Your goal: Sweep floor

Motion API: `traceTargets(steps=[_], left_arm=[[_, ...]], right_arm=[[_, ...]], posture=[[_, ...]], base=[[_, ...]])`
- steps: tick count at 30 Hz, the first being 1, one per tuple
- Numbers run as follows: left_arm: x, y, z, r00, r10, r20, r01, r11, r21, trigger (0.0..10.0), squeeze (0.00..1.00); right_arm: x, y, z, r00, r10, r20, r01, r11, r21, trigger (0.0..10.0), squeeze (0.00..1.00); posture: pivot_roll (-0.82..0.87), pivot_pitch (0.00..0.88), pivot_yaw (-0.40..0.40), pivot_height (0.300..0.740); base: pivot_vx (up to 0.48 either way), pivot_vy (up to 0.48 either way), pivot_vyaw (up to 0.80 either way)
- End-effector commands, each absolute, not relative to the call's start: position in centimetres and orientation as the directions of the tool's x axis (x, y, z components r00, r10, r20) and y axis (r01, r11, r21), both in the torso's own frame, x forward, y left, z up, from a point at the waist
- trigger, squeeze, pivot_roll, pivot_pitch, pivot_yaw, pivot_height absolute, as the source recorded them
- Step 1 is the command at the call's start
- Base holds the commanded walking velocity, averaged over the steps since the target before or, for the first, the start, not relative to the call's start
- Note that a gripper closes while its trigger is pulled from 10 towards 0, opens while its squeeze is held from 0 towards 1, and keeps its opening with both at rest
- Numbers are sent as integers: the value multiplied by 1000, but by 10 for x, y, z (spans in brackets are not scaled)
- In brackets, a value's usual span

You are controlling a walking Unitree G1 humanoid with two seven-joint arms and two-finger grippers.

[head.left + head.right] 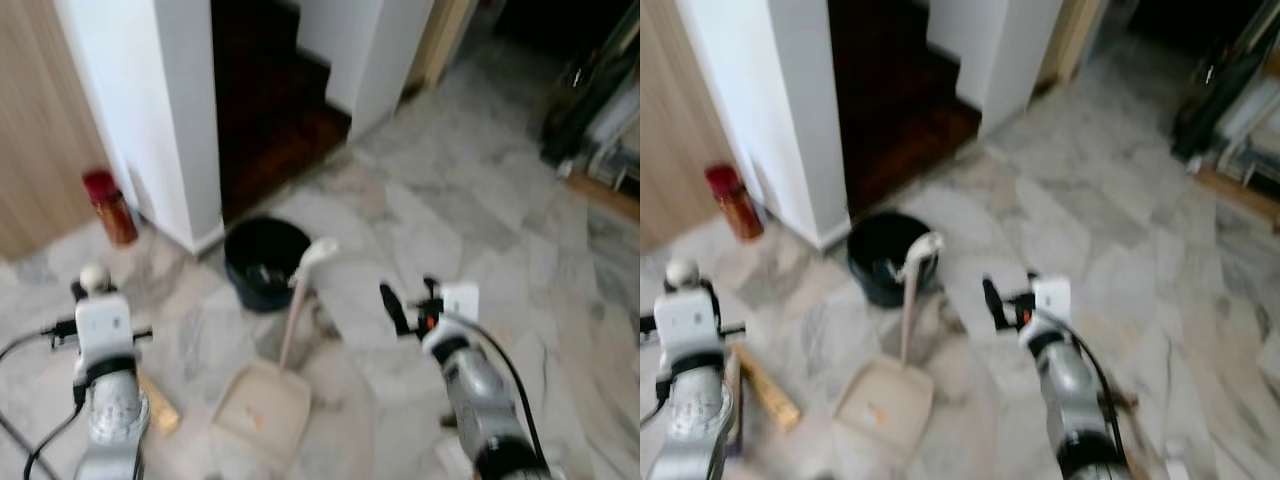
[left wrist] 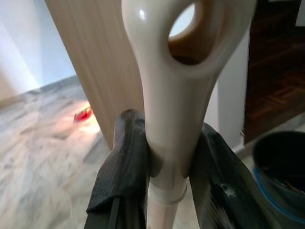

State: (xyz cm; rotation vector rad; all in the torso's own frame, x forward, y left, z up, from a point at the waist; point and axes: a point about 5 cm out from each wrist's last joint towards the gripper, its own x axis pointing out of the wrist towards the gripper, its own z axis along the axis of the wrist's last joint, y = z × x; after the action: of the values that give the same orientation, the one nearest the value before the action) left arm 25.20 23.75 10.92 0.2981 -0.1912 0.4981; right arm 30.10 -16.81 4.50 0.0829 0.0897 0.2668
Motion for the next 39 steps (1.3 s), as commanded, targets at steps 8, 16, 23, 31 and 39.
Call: traceTargets(steps=[8, 16, 23, 31, 39], left_arm=[[251, 238, 118, 848, 434, 303, -507, 832, 226, 10000, 0], [251, 239, 119, 847, 434, 307, -509, 829, 231, 10000, 0], [252, 238, 120, 847, 431, 309, -507, 830, 232, 10000, 0], [251, 237, 119, 846, 434, 308, -510, 829, 231, 10000, 0], [250, 238, 119, 845, 438, 307, -513, 827, 231, 10000, 0]], right_arm=[[305, -169, 53, 963, 267, -45, -263, 961, 84, 10000, 0], [305, -167, 53, 959, 281, -47, -277, 958, 75, 10000, 0], [305, -167, 53, 957, 285, -48, -282, 957, 69, 10000, 0], [305, -168, 53, 956, 290, -50, -287, 956, 60, 10000, 0], [304, -168, 52, 954, 294, -55, -291, 955, 55, 10000, 0]], posture=[[130, 114, -143, 740], [132, 104, -141, 740], [131, 102, -141, 740], [129, 112, -147, 740], [128, 120, -149, 740]], base=[[0, -42, 800], [0, 0, 800], [0, 0, 800], [0, 0, 800], [0, 0, 800]])
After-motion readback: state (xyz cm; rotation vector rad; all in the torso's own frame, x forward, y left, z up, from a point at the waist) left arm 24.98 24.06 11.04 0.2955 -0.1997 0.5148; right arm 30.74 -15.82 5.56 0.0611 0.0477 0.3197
